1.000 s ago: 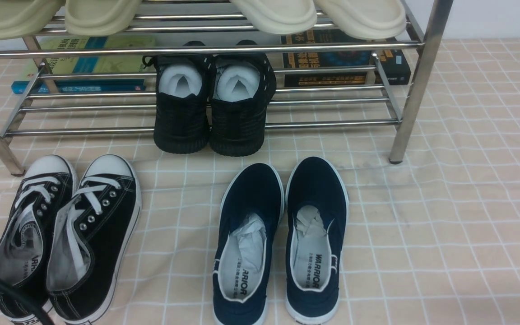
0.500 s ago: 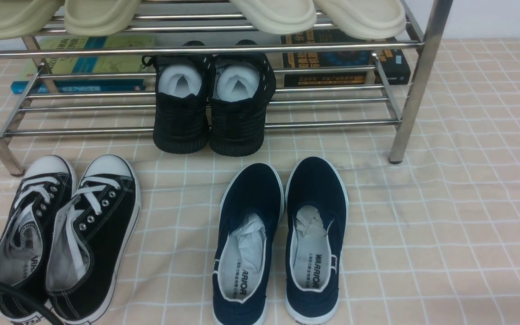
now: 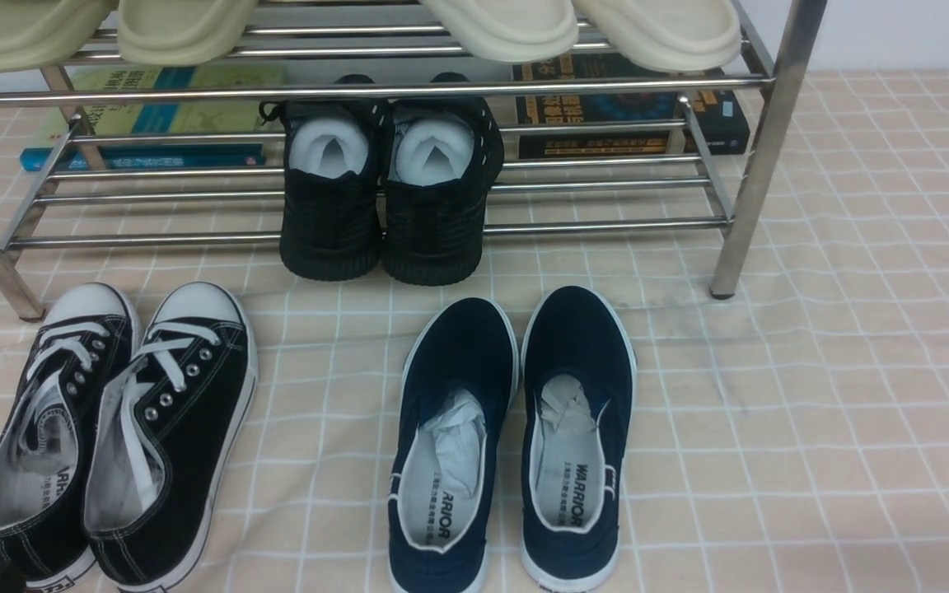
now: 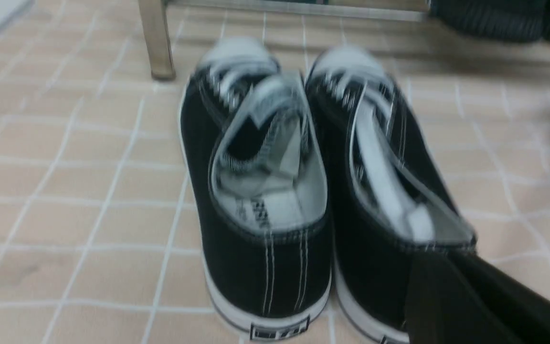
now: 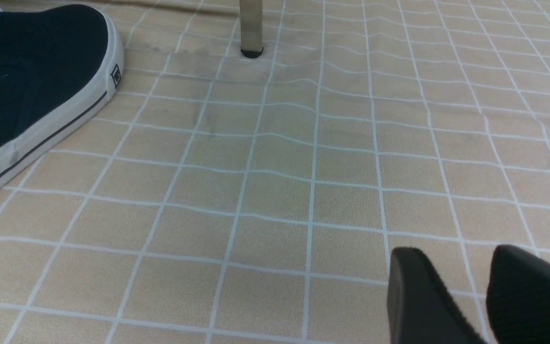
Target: Take the shoes off the shelf from the light coffee tablecloth by hand.
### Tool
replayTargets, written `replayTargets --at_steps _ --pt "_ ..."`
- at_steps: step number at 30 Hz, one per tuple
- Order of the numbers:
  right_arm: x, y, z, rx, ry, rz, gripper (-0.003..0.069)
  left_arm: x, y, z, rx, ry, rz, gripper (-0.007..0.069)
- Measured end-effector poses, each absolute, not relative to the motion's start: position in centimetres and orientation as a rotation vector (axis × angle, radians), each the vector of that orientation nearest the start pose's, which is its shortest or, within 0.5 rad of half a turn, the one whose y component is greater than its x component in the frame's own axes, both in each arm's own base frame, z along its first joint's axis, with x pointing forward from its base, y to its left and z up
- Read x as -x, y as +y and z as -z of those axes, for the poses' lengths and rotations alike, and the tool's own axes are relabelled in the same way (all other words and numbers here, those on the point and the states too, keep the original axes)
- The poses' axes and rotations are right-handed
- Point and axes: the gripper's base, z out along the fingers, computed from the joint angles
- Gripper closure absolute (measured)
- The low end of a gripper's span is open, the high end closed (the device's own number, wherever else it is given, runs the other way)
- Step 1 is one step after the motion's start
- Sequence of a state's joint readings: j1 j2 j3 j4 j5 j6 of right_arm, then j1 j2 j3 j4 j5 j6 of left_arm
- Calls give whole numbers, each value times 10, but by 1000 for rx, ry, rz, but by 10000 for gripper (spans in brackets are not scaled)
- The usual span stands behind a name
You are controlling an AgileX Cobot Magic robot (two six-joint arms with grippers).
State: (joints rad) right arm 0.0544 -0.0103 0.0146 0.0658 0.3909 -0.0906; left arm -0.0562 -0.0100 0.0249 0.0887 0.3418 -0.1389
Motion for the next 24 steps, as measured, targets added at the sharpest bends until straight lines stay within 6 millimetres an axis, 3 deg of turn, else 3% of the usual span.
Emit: replayTargets --at_steps 24 --pt "-52 5 -174 97 1876 -40 419 -53 0 -172 13 1866 33 564"
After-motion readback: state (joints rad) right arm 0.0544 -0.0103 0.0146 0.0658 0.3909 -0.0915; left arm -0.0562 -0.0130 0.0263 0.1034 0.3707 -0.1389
